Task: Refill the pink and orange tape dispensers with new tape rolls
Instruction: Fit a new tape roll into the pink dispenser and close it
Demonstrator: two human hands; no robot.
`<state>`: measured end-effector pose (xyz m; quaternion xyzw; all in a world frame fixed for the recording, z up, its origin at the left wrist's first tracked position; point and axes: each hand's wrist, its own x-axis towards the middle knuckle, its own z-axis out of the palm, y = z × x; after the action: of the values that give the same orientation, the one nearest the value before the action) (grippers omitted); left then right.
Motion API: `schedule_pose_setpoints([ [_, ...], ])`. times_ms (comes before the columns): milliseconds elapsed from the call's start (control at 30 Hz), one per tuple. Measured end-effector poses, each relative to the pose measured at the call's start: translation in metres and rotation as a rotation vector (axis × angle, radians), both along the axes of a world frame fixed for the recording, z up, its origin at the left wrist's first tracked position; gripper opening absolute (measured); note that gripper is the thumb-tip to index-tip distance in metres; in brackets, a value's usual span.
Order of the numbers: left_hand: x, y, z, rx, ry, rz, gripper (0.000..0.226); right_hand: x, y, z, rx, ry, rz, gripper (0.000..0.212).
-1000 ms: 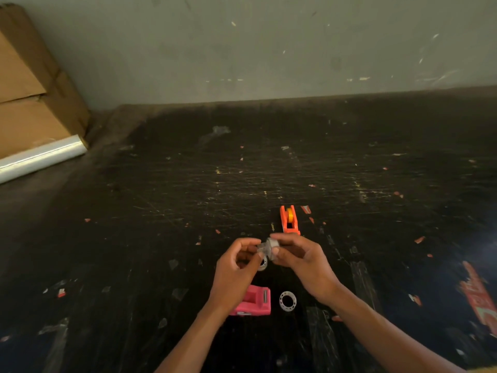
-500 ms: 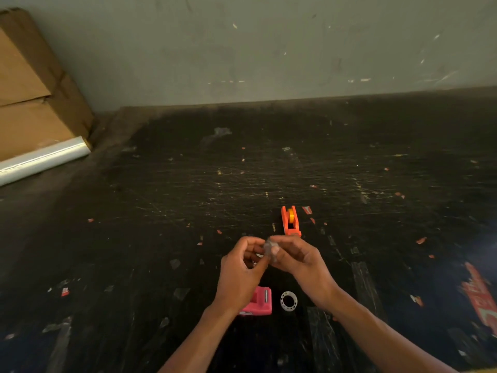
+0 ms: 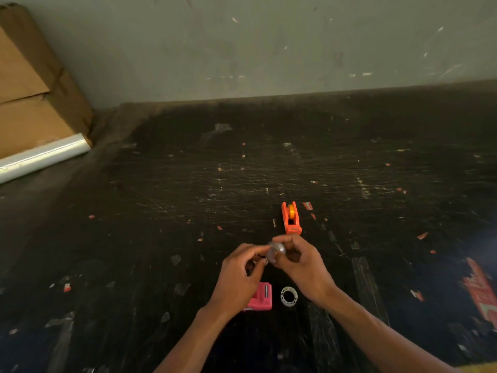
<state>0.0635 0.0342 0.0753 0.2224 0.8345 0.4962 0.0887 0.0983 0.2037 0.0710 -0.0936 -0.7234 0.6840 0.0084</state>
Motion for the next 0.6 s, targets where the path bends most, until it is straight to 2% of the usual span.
schedule_pose_setpoints([
  [200,-0.002,-0.01,-0.007,-0.059,0.017,0.006,0.034,0.001,-0.006,0.001,0.171,0.033,0.027,0.026],
  [367,-0.005,-0.031,-0.023,-0.231,0.068,-0.003,0.034,0.003,-0.009,-0.006,0.284,0.025,0.112,0.028],
  [600,-0.004,-0.062,-0.042,-0.442,-0.059,-0.097,0.055,0.009,-0.015,-0.02,0.46,0.089,0.284,0.029],
])
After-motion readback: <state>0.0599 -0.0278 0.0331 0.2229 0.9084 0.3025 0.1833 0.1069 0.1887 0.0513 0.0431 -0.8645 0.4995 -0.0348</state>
